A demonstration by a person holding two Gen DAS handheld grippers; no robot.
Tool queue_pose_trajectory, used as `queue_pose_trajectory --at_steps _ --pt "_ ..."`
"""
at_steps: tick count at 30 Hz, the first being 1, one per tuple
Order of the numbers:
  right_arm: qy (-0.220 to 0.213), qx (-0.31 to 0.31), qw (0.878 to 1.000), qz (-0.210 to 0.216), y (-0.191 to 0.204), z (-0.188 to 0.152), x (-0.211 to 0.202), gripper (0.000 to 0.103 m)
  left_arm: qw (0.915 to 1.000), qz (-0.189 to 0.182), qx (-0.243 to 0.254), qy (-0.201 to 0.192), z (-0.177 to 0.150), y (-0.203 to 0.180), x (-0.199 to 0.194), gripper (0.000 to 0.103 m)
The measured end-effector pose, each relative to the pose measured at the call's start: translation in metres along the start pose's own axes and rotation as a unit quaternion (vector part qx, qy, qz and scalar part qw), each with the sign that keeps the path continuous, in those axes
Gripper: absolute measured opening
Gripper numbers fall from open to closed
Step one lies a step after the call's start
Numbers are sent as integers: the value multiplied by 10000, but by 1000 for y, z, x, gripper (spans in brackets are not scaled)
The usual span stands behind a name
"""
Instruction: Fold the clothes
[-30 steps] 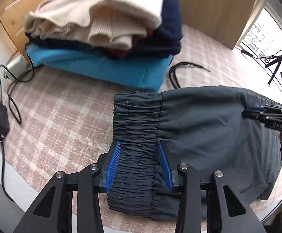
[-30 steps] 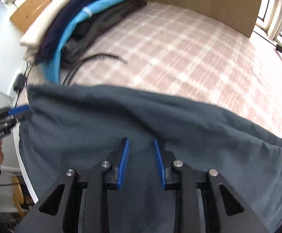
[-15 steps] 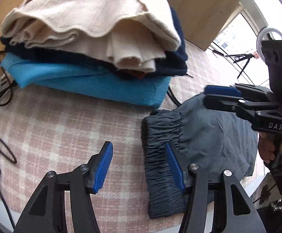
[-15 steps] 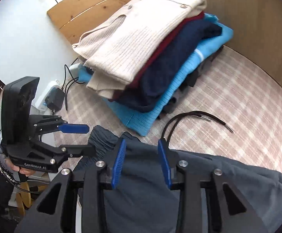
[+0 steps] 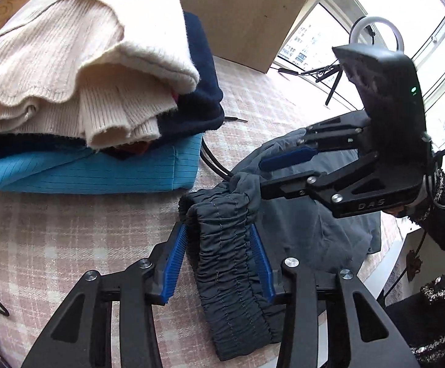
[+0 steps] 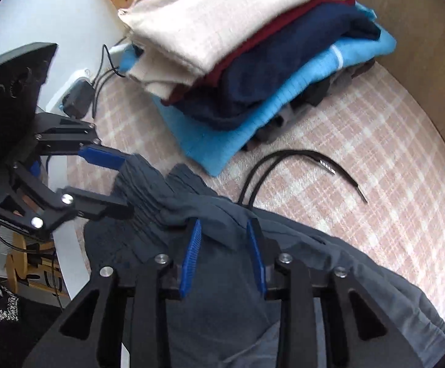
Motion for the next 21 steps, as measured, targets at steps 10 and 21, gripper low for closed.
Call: queue_pose_trajectory --at_steps 10,21 --pt "-403 774 9961 -104 -31 -20 -17 57 9955 950 55 37 23 11 27 41" --pt "-1204 3298 9339 -670 -128 -211 -131 57 9761 2081 349 -517 29 4 -44 41"
Point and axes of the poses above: each gripper's, at about its wrist camera, not at the fingertips, and x roughly the way its jaws point, y to its left, z to its top, the point moved 8 cm from there along x, roughly the way its jaws point, and after that the axes turned 10 degrees about -x, right-handed, at the moved point
